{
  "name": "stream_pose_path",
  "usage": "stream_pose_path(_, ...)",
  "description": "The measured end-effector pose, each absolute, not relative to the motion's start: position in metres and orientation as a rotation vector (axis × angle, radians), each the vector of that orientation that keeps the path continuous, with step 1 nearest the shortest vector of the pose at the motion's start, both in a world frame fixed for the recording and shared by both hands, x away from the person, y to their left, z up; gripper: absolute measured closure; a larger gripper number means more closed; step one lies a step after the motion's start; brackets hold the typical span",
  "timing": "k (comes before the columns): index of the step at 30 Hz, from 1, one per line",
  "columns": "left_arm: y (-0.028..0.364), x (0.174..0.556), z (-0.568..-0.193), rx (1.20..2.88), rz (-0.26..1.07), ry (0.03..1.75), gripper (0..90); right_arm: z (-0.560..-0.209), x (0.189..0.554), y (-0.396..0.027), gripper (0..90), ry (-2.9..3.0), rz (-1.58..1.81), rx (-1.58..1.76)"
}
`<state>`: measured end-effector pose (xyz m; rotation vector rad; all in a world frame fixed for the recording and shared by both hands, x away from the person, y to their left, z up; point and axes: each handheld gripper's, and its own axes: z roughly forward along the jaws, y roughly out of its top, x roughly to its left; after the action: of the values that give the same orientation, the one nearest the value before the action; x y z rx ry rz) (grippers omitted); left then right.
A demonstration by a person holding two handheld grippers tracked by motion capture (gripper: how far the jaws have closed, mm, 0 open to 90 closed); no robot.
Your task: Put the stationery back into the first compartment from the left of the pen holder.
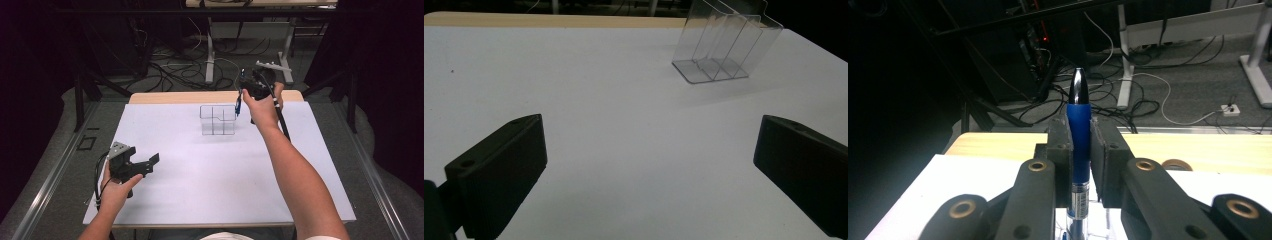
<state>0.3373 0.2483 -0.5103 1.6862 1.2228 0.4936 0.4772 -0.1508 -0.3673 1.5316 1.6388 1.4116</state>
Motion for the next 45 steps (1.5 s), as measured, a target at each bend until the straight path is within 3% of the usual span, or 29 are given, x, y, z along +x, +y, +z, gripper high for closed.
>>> stream_pose_path(14,0.249,0.336,-0.509,1.684,0.492,1.212,0.3,-0.368,0.496,-0.102,80.5,1.688,1.388,1.436)
stream_pose_path(45,0.251,0.337,-0.51,1.678,0.491,1.216,0.3,-0.39,0.516,-0.047,80.4,1.707,1.348,1.338)
